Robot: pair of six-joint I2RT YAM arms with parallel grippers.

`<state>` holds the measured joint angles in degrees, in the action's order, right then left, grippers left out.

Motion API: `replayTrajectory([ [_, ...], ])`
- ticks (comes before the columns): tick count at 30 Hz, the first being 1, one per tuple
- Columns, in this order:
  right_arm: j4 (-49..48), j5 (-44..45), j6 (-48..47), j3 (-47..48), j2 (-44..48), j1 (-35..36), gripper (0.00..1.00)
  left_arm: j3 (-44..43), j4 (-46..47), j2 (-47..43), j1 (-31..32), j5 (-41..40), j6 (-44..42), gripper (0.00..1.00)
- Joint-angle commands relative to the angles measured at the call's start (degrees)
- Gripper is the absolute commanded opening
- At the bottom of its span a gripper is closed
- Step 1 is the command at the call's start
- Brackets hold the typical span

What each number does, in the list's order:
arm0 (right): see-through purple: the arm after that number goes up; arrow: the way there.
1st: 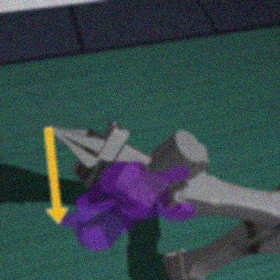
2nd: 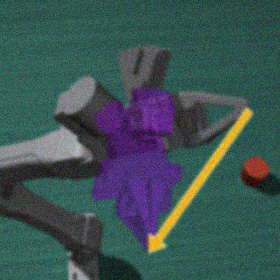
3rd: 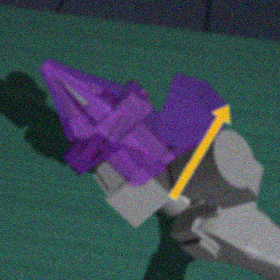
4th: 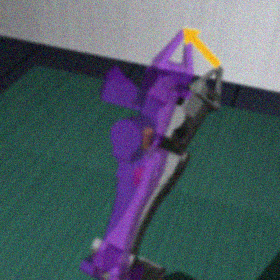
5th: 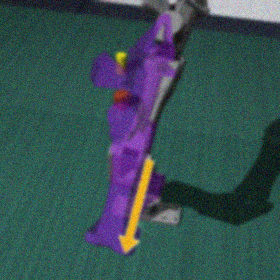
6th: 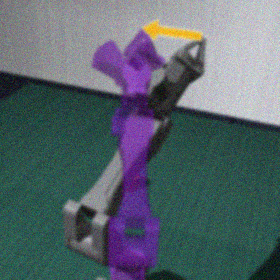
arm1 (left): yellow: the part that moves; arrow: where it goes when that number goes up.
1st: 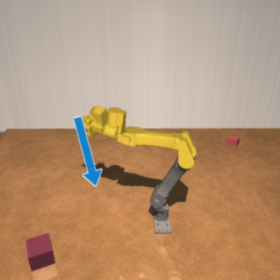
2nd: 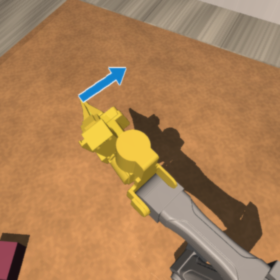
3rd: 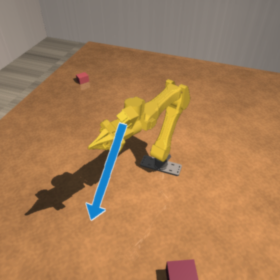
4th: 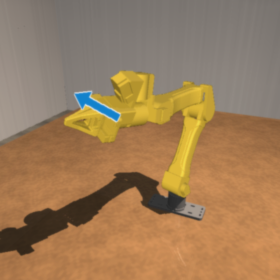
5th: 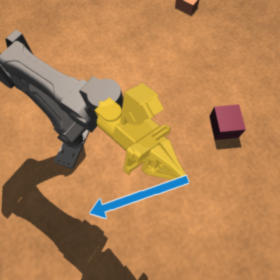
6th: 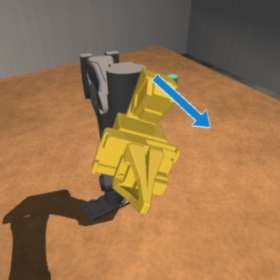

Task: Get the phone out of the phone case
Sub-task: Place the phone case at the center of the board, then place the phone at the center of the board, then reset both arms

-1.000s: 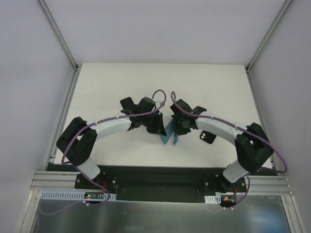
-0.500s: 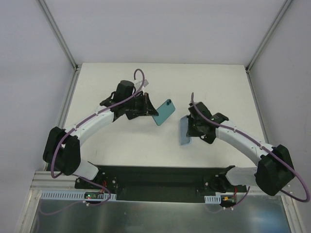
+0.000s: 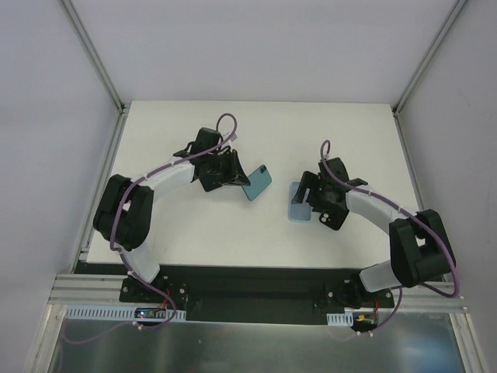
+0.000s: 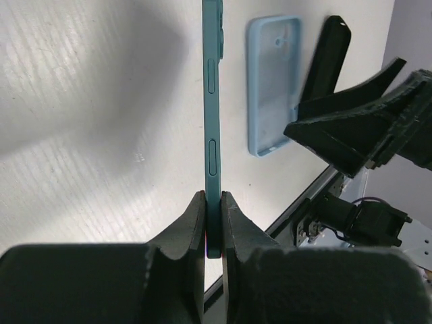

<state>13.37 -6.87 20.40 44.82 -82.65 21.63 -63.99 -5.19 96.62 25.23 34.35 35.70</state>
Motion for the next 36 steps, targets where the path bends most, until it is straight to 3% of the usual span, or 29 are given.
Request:
replayTrajectory([
  [1, 0.07, 1.15, 0.07, 1.15, 2.49, -0.27, 0.87, -5.0, 2.11, 2.86, -1.76, 4.75, -1.6, 0.0],
  [3, 1.92, 3.95, 0.25, 0.27, 5.47, -0.27, 0.94, -6.14, 2.03, 5.41, -2.47, 6.87, -1.77, 0.0],
  [7, 9.55, 10.64, 0.69, -0.96, 12.68, -0.36, 0.99, -7.2, 2.12, 8.76, -3.08, 8.54, -1.95, 0.0],
  [14, 23.01, 19.87, -2.21, -0.7, 28.92, -0.36, 0.96, -6.68, 2.11, 9.03, -3.17, 10.12, -2.13, 0.32],
  [17, 28.81, 24.09, -2.56, 0.71, 34.55, -0.36, 0.96, -5.89, 2.03, 6.92, -3.44, 11.87, -2.22, 0.36],
  [20, 33.82, 26.64, -3.44, 2.98, 38.16, -0.36, 0.96, -3.78, 1.59, 3.15, -3.44, 12.67, -2.83, 0.43],
  [26, 40.68, 31.21, -3.88, 6.16, 41.86, -0.27, 0.96, 1.58, -2.45, -7.13, -3.61, 11.36, -5.2, 0.44],
  [36, 45.08, 36.84, -4.14, 6.95, 46.88, -0.27, 0.96, 13.71, -13.69, -34.09, -6.34, 6.1, -12.41, 0.46],
])
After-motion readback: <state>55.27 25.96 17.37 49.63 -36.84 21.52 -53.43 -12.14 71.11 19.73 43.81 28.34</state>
